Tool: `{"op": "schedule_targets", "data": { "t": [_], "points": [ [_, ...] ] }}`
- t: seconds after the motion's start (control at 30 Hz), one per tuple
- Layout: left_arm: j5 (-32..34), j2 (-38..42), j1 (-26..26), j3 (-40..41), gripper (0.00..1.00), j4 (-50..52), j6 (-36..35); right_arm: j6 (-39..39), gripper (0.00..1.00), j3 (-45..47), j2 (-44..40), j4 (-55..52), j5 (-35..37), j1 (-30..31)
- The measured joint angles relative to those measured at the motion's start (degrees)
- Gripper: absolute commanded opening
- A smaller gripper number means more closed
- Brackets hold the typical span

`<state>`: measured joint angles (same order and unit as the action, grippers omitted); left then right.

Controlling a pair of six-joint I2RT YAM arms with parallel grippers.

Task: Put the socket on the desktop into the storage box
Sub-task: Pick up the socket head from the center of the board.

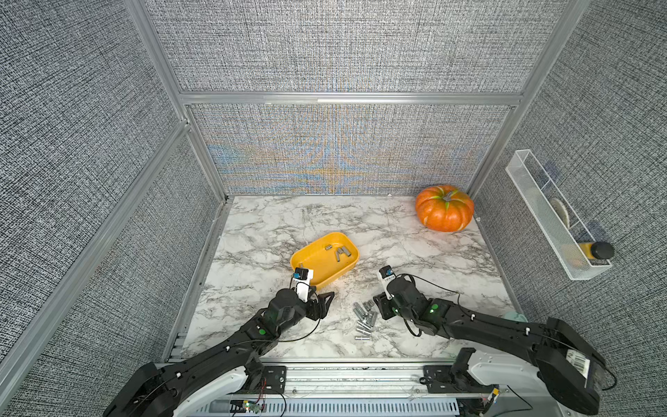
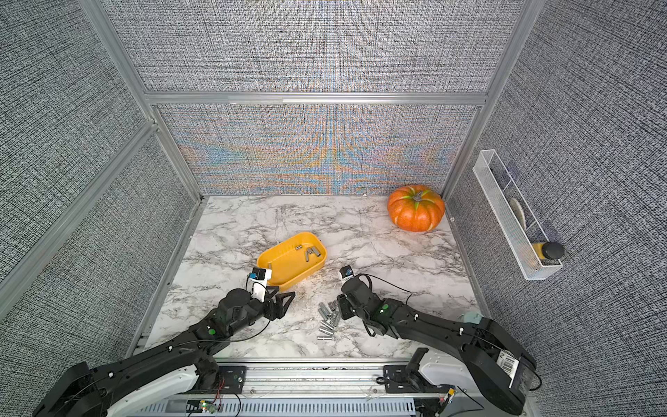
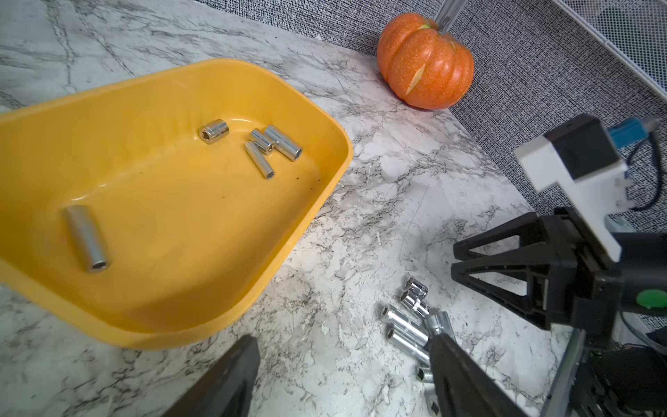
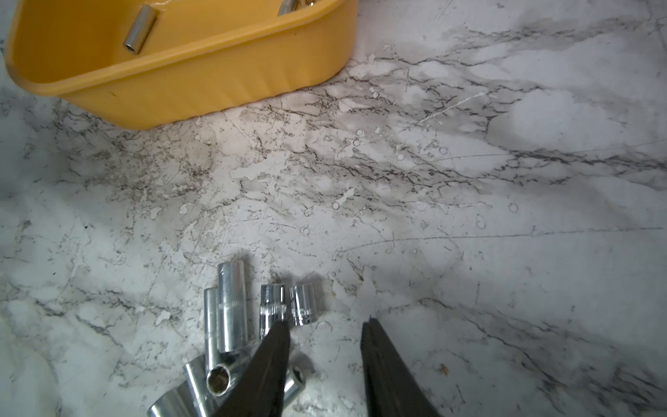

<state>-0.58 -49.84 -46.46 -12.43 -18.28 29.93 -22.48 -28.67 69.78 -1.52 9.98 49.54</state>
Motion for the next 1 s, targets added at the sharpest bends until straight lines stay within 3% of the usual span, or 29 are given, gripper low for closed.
{"op": "schedule_targets", "data": {
  "t": [1.0],
  "points": [
    [-1.2, -7.7, -2.6, -3.1, 0.79, -0.9, -1.9, 1.0, 0.30, -5.0, 13.6, 0.8, -2.3, -0.2]
  ]
}}
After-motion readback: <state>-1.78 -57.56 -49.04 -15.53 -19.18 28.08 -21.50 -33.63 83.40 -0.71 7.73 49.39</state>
